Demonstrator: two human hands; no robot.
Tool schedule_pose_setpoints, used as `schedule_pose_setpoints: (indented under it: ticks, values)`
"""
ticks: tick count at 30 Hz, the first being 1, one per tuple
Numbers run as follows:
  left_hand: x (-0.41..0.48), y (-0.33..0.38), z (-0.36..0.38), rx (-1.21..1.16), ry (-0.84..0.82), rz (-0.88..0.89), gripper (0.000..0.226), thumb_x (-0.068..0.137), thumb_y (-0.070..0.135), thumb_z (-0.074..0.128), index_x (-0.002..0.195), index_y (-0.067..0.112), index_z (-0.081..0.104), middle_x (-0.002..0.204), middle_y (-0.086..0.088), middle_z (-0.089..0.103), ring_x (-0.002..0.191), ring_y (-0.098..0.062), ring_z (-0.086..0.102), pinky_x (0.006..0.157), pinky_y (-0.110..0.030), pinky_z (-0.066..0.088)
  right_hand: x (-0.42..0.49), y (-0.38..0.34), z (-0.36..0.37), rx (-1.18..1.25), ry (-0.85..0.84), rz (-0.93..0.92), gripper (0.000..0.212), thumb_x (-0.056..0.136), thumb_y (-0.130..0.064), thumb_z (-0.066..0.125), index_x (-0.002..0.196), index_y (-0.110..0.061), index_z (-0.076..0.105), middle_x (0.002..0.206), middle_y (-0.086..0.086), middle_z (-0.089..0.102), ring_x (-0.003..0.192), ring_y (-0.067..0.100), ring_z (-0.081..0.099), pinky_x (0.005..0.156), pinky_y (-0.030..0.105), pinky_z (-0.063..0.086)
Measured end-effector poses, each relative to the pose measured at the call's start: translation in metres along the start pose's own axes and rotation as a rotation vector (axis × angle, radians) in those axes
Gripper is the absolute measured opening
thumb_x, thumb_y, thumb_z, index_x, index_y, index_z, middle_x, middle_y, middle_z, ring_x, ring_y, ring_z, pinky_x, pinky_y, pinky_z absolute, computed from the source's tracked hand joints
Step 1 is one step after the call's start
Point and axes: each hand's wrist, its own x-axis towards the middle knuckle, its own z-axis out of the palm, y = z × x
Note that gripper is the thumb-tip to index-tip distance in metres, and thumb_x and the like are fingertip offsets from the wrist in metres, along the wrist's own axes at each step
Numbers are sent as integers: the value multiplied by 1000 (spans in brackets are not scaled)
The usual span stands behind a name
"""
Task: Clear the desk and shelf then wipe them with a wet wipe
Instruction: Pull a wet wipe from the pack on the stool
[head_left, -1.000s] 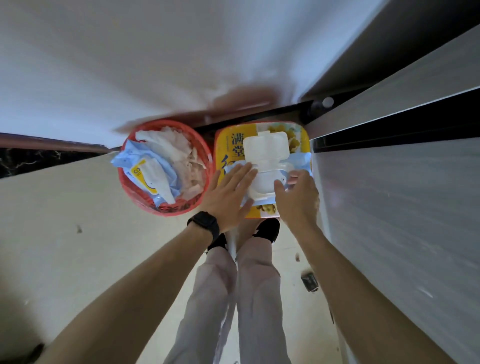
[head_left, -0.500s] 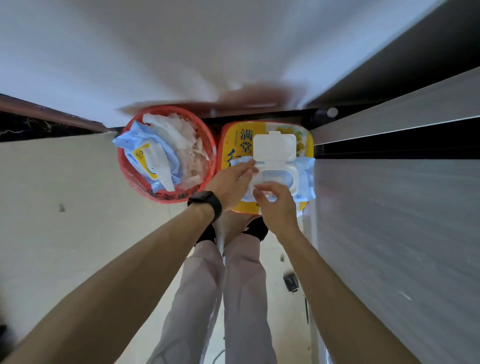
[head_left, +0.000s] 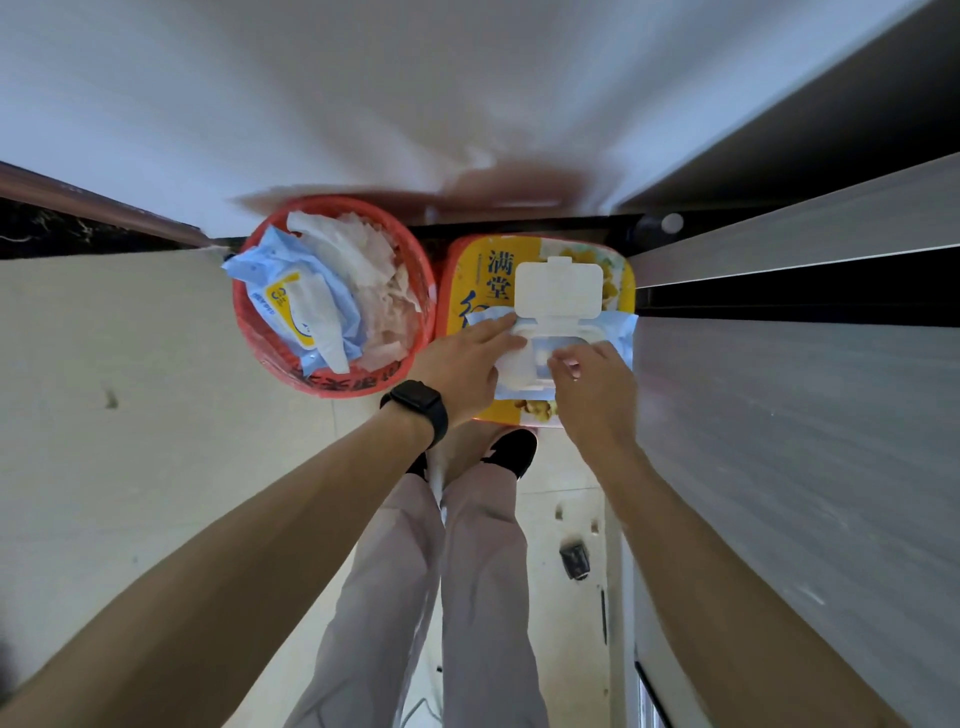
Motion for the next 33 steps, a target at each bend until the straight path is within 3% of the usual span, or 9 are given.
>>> schedule_pose_setpoints:
  ticks: [3, 6, 8, 11, 16, 22, 27, 31, 33]
  values:
    - [-3, -1, 1, -22, -10, -8, 55, 92, 10, 44, 143, 30, 46, 161, 13, 23, 140, -16, 36, 97, -38, 48, 9, 4, 1, -262, -41, -205, 17, 97, -16, 57, 96, -8, 71, 101, 8, 63, 91, 27, 58, 63, 39, 51]
    - [-5, -2, 5, 30, -29, -12, 56, 91, 26, 48, 146, 31, 39, 162, 11, 18, 145, -15, 29, 111, -42, 35, 12, 2, -2, -431, -98, -333, 4, 91, -5, 61, 93, -5, 65, 98, 12, 60, 86, 30, 55, 52, 35, 40]
    - [-6, 0, 9, 78, -55, -31, 61, 92, 43, 49, 149, 32, 32, 164, 11, 11, 148, -14, 21, 117, -46, 26, 13, -2, -5, -469, -150, -358, 11, 84, 0, 64, 95, -2, 62, 97, 16, 58, 85, 33, 54, 55, 36, 35]
    - [-7, 4, 15, 83, -89, -71, 74, 89, 64, 48, 152, 32, 25, 164, 12, 3, 150, -11, 10, 120, -47, 20, 18, -6, -10, -479, -225, -373, 15, 85, -3, 58, 100, 0, 58, 102, 18, 56, 93, 33, 54, 69, 38, 42]
    - [-3, 8, 16, 109, -90, -76, 64, 97, 55, 45, 151, 30, 24, 165, 10, 2, 151, -13, 9, 120, -47, 15, 12, 5, -27, -305, -248, -298, 14, 101, -13, 43, 103, -4, 54, 104, 11, 55, 97, 27, 52, 77, 31, 38]
    - [-3, 4, 17, 160, -104, -61, 64, 98, 47, 48, 153, 30, 20, 165, 10, -1, 151, -13, 8, 121, -50, 14, -2, 15, -19, -82, -60, -268, 32, 93, -30, 65, 120, -16, 58, 119, 8, 56, 96, 24, 62, 71, 33, 51]
    - [-1, 7, 14, 198, -82, -53, 61, 98, 44, 50, 151, 29, 24, 165, 8, 4, 150, -14, 12, 121, -53, 11, 1, 15, -11, -9, 29, -253, 6, 93, -16, 66, 91, -11, 68, 103, 5, 63, 88, 25, 64, 69, 29, 52]
    - [0, 6, 16, 225, -71, -66, 62, 97, 45, 50, 151, 28, 24, 165, 8, 6, 150, -15, 15, 120, -54, 10, -7, 3, -14, 110, -16, -186, 8, 96, -15, 58, 89, -12, 60, 98, -4, 57, 93, 17, 58, 76, 20, 42]
    - [2, 9, 14, 232, -76, -70, 61, 96, 45, 52, 149, 29, 26, 164, 8, 9, 149, -15, 18, 119, -55, 11, -19, -9, -22, 218, -30, -62, 8, 100, -18, 52, 94, -14, 57, 100, -7, 55, 95, 12, 54, 79, 20, 43]
